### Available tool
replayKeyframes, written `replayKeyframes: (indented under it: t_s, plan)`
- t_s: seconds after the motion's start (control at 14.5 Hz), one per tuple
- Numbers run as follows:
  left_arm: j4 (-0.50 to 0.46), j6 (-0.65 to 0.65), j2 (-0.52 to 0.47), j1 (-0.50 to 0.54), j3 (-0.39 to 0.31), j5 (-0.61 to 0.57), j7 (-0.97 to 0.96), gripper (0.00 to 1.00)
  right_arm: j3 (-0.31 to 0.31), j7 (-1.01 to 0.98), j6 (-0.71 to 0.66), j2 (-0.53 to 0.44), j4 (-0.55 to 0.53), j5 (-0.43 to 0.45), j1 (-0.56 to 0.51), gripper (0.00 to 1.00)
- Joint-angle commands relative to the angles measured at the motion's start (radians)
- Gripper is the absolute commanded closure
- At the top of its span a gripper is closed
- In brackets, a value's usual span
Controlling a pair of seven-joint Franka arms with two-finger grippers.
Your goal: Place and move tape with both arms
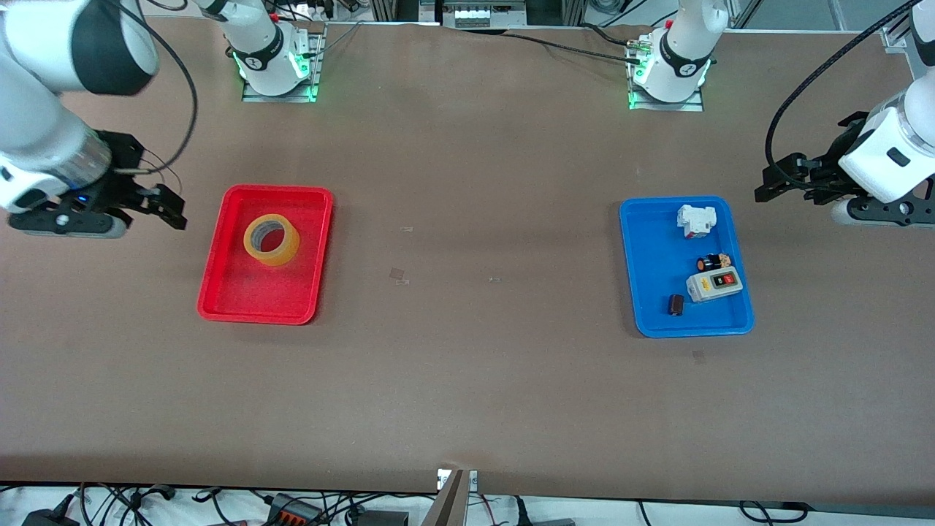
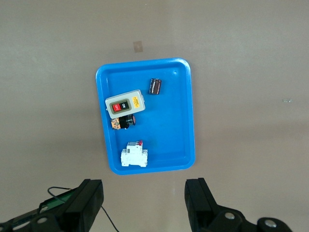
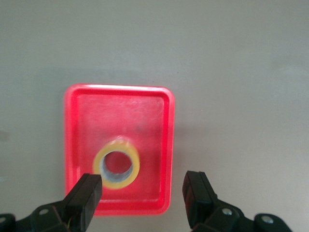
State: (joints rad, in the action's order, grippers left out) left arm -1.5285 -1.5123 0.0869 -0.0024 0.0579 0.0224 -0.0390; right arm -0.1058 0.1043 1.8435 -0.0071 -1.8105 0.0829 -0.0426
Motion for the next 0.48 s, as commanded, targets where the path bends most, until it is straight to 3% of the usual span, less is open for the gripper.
replayKeyframes:
  t_s: [0.0, 0.41]
  plan:
    - [-0.019, -0.006, -0.018, -0.001, 0.0, -0.002, -0.009, 0.0, -0.005, -0.009, -0.142, 0.036, 0.173, -0.064, 0.016, 0.01]
    - [-0.021, -0.002, -0.021, -0.001, 0.002, -0.002, -0.009, 0.0, 0.0, 0.127, -0.214, 0.032, 0.207, -0.058, 0.079, 0.01]
